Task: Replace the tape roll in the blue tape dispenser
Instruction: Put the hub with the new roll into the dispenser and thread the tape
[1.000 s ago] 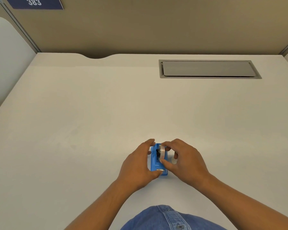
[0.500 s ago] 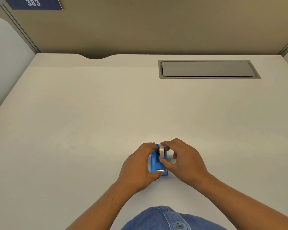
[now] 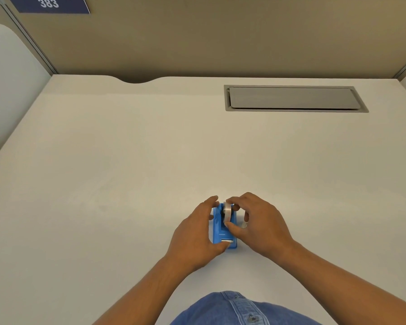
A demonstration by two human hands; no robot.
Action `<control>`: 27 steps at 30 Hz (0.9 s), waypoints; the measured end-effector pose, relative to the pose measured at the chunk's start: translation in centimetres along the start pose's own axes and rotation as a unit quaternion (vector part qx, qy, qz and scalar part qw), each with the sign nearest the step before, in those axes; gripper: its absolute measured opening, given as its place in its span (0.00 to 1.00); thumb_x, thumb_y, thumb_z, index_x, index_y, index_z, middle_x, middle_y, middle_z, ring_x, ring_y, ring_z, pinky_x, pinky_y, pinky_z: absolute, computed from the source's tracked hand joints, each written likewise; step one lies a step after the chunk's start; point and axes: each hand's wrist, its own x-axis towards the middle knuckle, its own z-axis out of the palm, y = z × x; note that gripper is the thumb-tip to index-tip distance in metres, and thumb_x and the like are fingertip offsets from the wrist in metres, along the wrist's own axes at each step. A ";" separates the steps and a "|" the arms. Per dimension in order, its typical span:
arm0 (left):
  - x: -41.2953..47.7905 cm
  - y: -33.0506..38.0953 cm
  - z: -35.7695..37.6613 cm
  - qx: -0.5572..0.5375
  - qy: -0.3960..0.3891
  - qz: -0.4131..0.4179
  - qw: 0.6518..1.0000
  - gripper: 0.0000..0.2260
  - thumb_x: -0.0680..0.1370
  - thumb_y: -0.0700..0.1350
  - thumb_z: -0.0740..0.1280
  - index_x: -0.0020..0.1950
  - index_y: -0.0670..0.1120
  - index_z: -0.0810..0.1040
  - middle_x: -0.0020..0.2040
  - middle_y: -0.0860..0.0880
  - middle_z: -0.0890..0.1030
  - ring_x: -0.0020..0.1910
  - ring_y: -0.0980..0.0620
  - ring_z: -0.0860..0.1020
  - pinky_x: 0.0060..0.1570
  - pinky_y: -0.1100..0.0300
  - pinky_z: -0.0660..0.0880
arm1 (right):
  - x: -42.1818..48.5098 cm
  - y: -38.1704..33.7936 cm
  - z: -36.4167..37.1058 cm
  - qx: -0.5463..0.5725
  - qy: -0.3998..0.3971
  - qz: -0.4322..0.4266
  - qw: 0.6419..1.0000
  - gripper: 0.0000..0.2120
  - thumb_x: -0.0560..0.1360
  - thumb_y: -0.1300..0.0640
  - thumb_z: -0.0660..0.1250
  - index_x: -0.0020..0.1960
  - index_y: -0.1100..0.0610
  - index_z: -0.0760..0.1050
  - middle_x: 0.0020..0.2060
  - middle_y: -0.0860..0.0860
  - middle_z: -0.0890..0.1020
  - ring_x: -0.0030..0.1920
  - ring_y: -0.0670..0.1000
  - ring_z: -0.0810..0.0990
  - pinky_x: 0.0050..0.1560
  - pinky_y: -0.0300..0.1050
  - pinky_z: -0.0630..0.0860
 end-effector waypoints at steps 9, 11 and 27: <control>0.0 -0.2 0.2 -0.019 -0.004 -0.006 1.000 0.46 0.64 0.63 0.76 0.74 0.62 0.53 0.72 0.60 0.69 0.63 0.58 0.74 0.56 0.64 0.67 | 0.0 0.3 0.0 -0.011 -0.007 -0.008 1.000 0.23 0.67 0.44 0.73 0.60 0.46 0.77 0.49 0.41 0.79 0.37 0.41 0.70 0.39 0.29 0.66; 0.0 -0.2 0.2 -0.019 -0.004 -0.006 1.000 0.46 0.64 0.63 0.76 0.74 0.62 0.53 0.72 0.60 0.69 0.63 0.58 0.74 0.57 0.63 0.68 | 0.0 0.3 0.0 -0.013 -0.006 -0.008 1.000 0.23 0.67 0.44 0.73 0.60 0.46 0.77 0.49 0.41 0.79 0.37 0.41 0.70 0.40 0.31 0.68; 0.0 0.2 0.0 -0.024 0.002 -0.006 1.000 0.44 0.65 0.61 0.76 0.74 0.59 0.55 0.72 0.58 0.70 0.63 0.56 0.75 0.61 0.58 0.71 | 0.6 -0.9 -0.2 -0.045 -0.043 -0.013 0.998 0.17 0.70 0.44 0.69 0.58 0.45 0.77 0.39 0.42 0.75 0.39 0.46 0.75 0.38 0.39 0.71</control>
